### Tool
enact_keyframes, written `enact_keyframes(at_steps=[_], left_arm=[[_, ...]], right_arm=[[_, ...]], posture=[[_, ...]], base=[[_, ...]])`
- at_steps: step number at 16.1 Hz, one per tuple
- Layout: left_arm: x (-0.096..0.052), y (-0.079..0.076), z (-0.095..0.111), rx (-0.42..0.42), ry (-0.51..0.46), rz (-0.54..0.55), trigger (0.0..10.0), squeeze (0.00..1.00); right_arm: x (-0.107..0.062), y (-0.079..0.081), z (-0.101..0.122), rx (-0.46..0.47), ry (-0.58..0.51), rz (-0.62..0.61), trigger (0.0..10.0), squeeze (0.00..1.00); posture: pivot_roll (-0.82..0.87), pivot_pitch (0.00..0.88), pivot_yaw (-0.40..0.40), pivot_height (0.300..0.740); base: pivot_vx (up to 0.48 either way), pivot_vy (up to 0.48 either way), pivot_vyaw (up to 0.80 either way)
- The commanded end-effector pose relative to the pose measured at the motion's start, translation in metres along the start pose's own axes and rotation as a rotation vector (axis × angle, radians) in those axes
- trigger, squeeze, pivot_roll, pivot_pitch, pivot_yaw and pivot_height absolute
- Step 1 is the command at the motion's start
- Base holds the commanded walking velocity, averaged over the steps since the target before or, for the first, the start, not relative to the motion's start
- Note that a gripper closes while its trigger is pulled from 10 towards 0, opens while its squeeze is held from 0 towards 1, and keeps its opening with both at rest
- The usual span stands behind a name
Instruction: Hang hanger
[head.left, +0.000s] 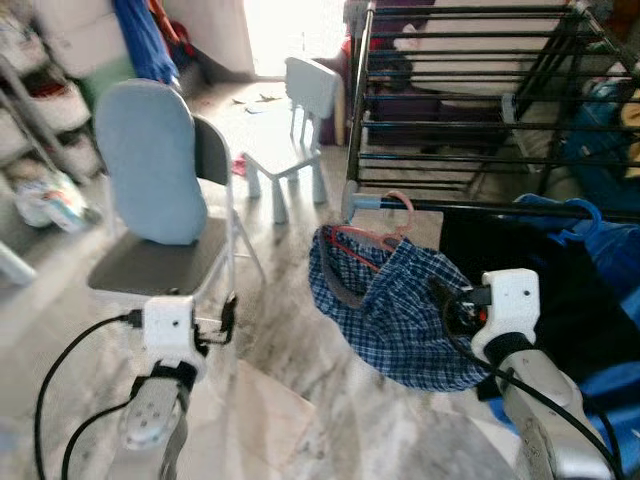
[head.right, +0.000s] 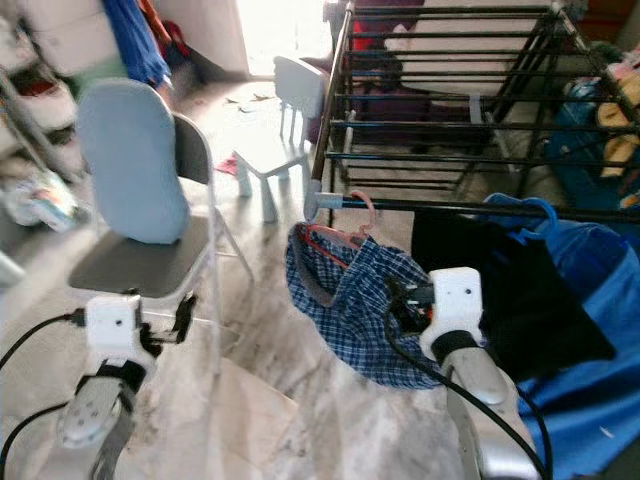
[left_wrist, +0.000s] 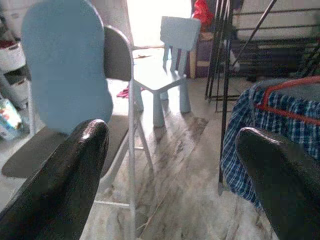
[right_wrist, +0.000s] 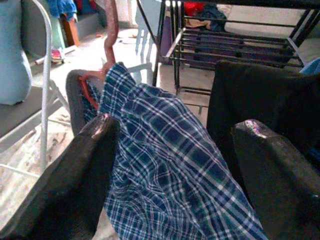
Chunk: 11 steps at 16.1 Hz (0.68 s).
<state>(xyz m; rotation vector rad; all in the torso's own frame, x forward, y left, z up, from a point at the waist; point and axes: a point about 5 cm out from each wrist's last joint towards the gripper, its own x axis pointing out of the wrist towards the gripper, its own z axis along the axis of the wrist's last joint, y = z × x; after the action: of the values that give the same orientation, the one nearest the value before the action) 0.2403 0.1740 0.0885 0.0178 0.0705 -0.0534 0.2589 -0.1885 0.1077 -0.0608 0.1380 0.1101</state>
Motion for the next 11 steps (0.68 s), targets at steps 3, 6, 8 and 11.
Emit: enact_keyframes(at_steps=[3,6,8,11], left_arm=[[0.002,0.009,0.002,-0.016,0.007,-0.002,10.0,0.0],[0.002,0.009,0.003,-0.036,0.012,-0.008,10.0,0.0],[0.001,0.002,0.001,-0.048,0.021,-0.036,10.0,0.0],[0.0,-0.002,-0.001,-0.058,0.035,-0.058,10.0,0.0]], right_arm=[[0.004,0.013,0.004,0.019,0.006,0.053,10.0,0.0],[0.004,0.013,0.004,0.018,0.012,0.06,10.0,0.0],[0.004,0.011,0.004,0.016,0.025,0.056,10.0,0.0],[0.003,0.014,0.004,0.029,0.028,0.059,10.0,0.0]], posture=[[-0.11,0.0,0.039,0.74],[-0.11,0.0,0.034,0.74],[-0.12,0.0,0.032,0.74],[-0.12,0.0,0.038,0.74]], base=[[0.0,0.0,0.0],[0.189,0.246,0.0],[0.319,0.36,0.0],[0.314,0.364,-0.53]])
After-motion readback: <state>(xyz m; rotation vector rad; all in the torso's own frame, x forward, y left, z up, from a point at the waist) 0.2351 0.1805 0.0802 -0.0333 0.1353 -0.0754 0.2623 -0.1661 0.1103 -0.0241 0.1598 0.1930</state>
